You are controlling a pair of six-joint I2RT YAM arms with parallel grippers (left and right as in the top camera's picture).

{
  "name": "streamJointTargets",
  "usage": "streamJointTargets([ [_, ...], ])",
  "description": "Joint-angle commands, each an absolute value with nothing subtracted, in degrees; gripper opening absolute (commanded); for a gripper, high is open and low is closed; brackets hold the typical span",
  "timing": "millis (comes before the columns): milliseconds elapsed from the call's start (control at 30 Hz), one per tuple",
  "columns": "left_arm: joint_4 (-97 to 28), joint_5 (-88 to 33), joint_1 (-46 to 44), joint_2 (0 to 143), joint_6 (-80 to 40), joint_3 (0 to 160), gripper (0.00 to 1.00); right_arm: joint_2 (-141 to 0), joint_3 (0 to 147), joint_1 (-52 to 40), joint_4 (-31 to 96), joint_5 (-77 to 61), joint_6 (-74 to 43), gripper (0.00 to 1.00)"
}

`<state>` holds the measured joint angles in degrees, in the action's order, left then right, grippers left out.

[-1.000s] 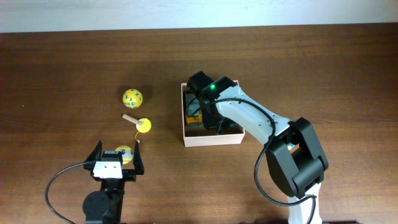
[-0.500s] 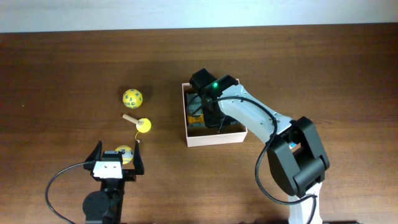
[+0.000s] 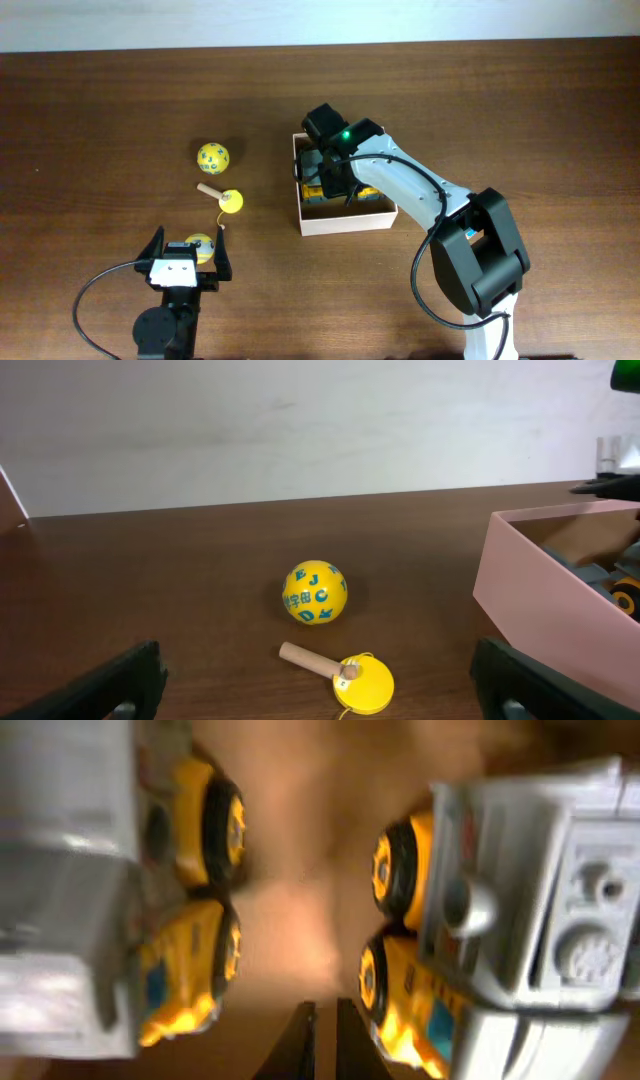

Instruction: Pack container

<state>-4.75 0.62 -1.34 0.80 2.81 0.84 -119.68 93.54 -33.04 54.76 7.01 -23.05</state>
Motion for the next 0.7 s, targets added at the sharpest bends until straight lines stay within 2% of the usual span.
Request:
streamJointTargets([
  [0,-4.8,0.2,-1.0,0.6,3.7,0.5,0.99,-118.1,94.8,-32.9,53.1,8.4,-20.6,0.05],
  [667,-4.8,0.2,-1.0,0.6,3.7,0.5,0.99,-118.5,94.8,-32.7,44.3,16.1,-10.6,0.04],
])
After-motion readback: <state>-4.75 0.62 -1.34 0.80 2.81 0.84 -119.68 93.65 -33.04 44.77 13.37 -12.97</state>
